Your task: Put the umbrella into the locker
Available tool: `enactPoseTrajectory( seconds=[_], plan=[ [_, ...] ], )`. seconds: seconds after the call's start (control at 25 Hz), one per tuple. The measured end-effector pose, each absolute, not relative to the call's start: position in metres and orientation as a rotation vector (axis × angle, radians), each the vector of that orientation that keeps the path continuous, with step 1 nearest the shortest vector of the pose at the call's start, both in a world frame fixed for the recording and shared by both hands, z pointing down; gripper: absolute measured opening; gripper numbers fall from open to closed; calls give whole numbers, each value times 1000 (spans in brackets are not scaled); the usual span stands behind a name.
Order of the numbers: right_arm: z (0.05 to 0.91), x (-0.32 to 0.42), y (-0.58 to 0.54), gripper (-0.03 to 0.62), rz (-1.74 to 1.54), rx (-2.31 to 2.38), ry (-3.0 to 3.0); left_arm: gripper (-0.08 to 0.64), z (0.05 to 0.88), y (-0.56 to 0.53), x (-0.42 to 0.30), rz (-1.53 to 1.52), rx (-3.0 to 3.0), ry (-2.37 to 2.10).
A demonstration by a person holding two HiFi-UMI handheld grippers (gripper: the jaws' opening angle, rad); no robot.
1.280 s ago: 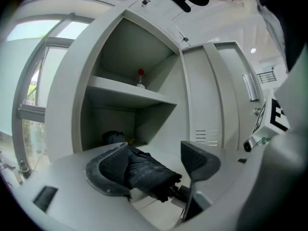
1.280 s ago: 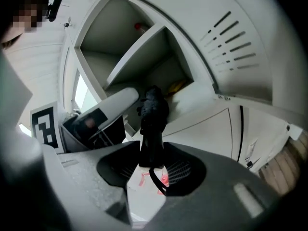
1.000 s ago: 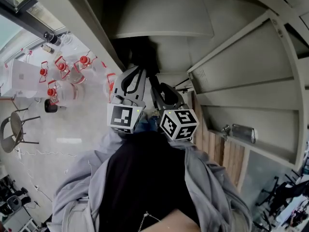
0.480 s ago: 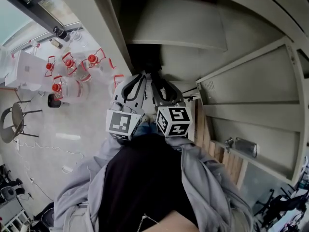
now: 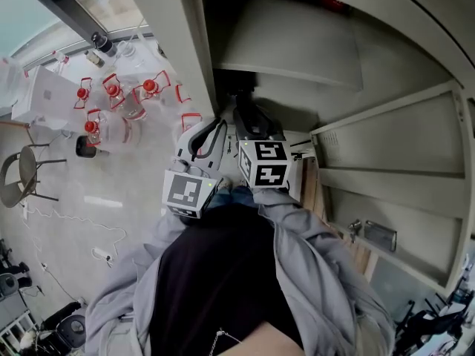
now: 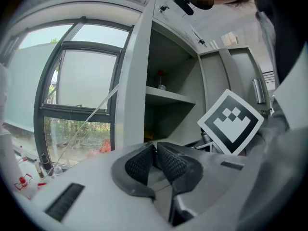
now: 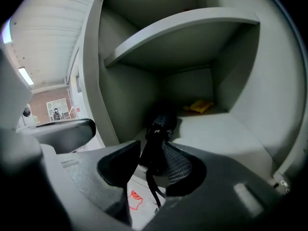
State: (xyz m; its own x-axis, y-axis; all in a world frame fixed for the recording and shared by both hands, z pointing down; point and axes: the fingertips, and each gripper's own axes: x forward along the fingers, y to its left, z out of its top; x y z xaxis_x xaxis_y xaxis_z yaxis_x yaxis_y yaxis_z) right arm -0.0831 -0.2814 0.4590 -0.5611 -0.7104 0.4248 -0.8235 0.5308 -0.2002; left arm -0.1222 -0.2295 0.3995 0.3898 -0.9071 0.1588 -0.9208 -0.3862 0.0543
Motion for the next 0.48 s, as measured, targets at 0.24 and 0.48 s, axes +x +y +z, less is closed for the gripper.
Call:
enactPoseTrajectory(
  seconds=[0.24, 0.48],
  plan=[
    [461, -97, -282, 152, 567, 1211, -2452, 31, 400, -229, -126, 144, 2497, -1646],
    [460, -100, -279, 161, 564, 1164, -2463, 31, 404, -228, -125, 145, 2500, -1610]
  ],
)
